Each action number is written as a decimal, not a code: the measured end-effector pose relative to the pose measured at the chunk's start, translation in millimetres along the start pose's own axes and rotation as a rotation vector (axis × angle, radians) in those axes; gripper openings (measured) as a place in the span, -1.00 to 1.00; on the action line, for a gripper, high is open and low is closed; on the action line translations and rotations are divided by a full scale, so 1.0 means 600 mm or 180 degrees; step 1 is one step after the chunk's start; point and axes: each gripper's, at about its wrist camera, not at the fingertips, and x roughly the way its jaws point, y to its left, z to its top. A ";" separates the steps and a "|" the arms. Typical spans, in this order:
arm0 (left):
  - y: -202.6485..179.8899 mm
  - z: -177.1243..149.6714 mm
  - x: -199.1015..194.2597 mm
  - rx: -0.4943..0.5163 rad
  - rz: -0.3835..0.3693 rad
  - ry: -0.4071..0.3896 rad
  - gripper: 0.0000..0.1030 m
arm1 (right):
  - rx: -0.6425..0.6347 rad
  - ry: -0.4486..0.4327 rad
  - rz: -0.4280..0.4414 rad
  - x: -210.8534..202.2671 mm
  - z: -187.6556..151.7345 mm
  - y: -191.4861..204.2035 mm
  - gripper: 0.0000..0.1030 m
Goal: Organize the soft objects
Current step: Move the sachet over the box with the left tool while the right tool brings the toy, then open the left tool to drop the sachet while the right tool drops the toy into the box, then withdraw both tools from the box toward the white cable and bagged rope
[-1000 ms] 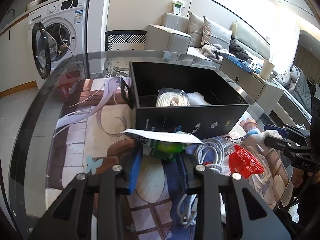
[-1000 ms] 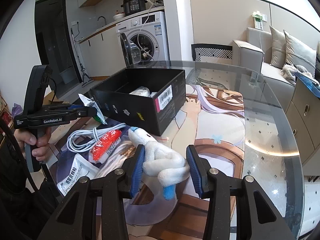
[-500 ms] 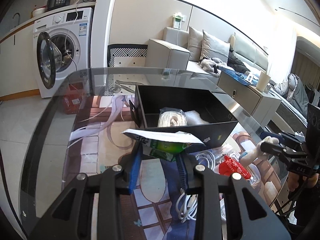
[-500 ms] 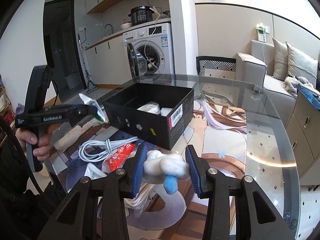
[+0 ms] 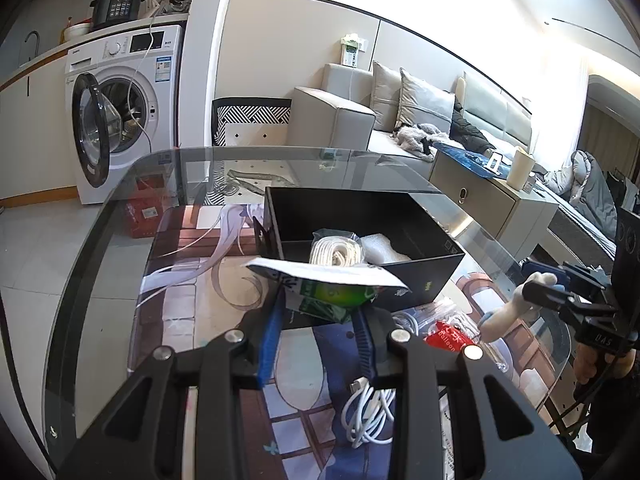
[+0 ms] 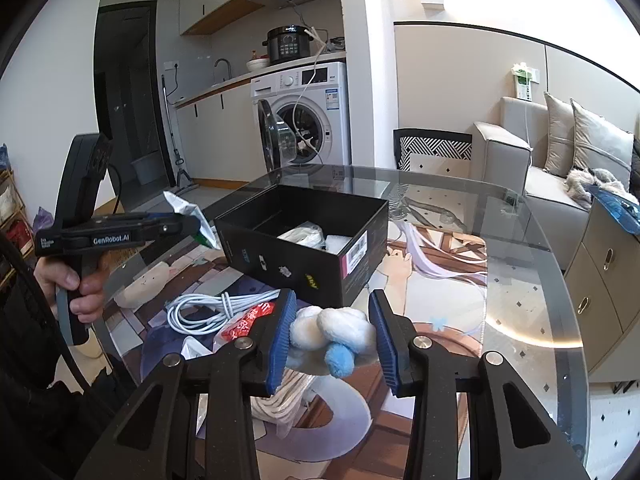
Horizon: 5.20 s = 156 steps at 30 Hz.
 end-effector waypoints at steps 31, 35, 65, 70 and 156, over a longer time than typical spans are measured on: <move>-0.018 0.078 0.060 0.0101 -0.0122 -0.0165 -0.38 | -0.0045 -0.0598 -0.0166 0.063 0.134 0.025 -0.27; -0.020 0.087 0.087 0.0127 -0.0084 -0.0112 -0.38 | -0.0037 -0.0540 -0.0209 0.098 0.152 0.024 -0.27; -0.023 0.050 0.051 0.0291 0.0199 -0.0057 1.00 | 0.0178 -0.0015 -0.0413 0.100 0.096 -0.019 0.98; -0.022 0.029 0.030 0.0299 0.0291 -0.0052 1.00 | 0.0295 0.0092 -0.0484 0.078 0.059 -0.025 0.99; -0.050 -0.063 0.113 0.0677 0.0368 0.0916 1.00 | 0.0170 0.1053 -0.0451 0.138 -0.064 0.003 0.99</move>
